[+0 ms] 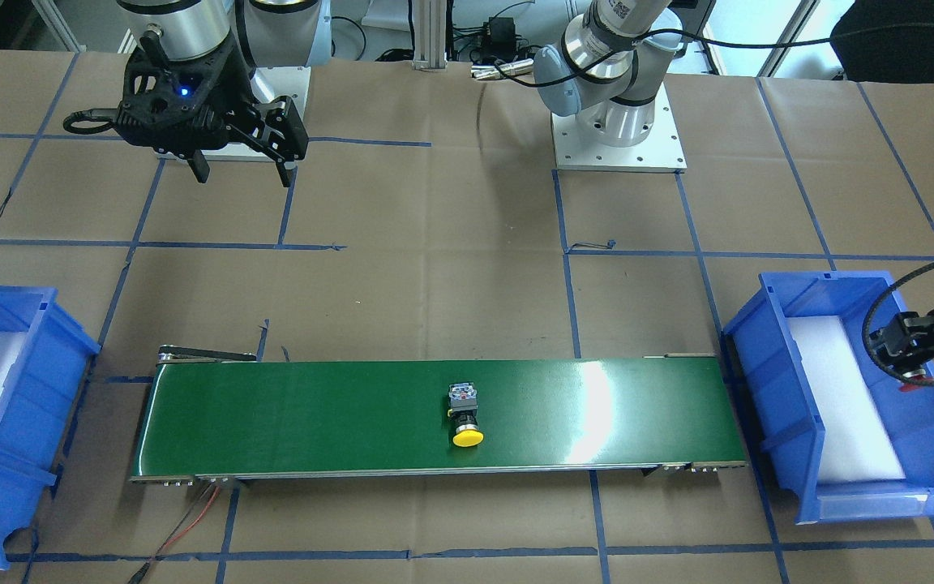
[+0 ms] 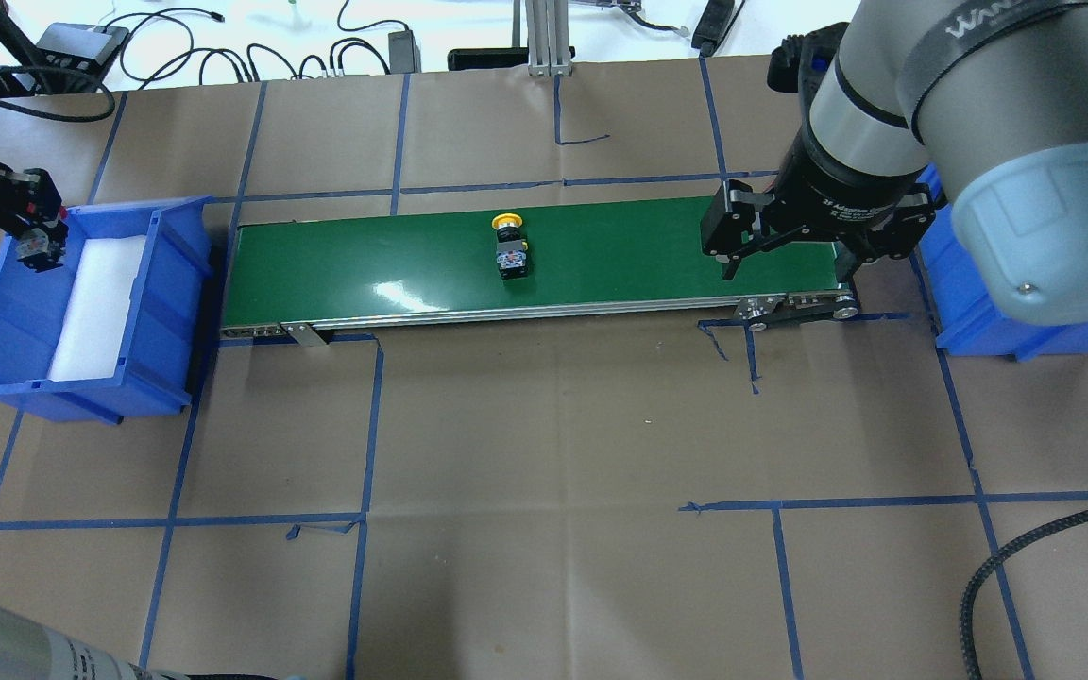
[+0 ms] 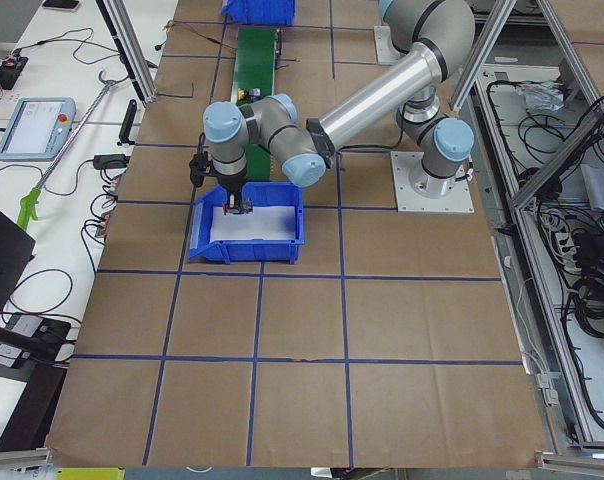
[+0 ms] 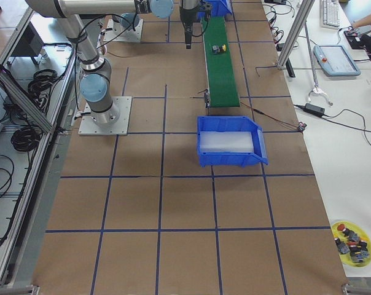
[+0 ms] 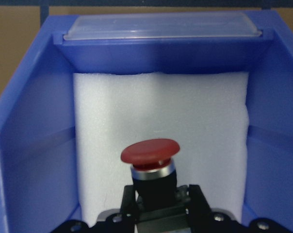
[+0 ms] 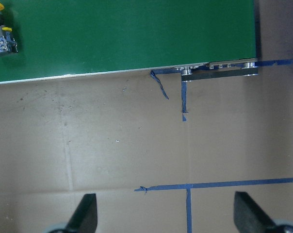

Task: Transport two buttons from left to right
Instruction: 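Release the red button on the belt while the right gripper approaches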

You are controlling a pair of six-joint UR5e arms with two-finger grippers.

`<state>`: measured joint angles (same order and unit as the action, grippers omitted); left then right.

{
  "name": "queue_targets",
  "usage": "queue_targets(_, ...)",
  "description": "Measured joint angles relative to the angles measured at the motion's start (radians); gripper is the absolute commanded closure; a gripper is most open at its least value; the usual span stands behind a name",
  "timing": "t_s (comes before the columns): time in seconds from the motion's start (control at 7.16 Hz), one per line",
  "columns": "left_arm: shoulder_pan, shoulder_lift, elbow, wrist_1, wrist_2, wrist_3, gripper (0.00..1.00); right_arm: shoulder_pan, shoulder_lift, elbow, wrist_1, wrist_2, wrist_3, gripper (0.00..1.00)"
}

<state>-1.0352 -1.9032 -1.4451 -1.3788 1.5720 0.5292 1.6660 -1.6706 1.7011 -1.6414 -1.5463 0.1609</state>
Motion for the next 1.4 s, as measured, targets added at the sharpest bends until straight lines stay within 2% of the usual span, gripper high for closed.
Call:
queue_targets(0.28,-0.022,0.015,0.017,-0.066,0.003,-0.002,1.00,0.000,0.006,-0.002,-0.010,0.006,0.006,0.00)
queue_targets(0.7,-0.148,0.049,0.005,-0.112,0.007,-0.082,1.00,-0.018,0.055,-0.006,-0.056,0.003,0.013,0.00)
queue_targets(1.12,-0.267,0.049,-0.022,-0.109,0.004,-0.203,1.00,-0.032,0.151,-0.012,-0.277,-0.021,0.008,0.00)
queue_targets(1.4,-0.309,0.028,-0.040,-0.089,0.003,-0.242,1.00,-0.036,0.224,-0.017,-0.321,-0.027,0.014,0.00)
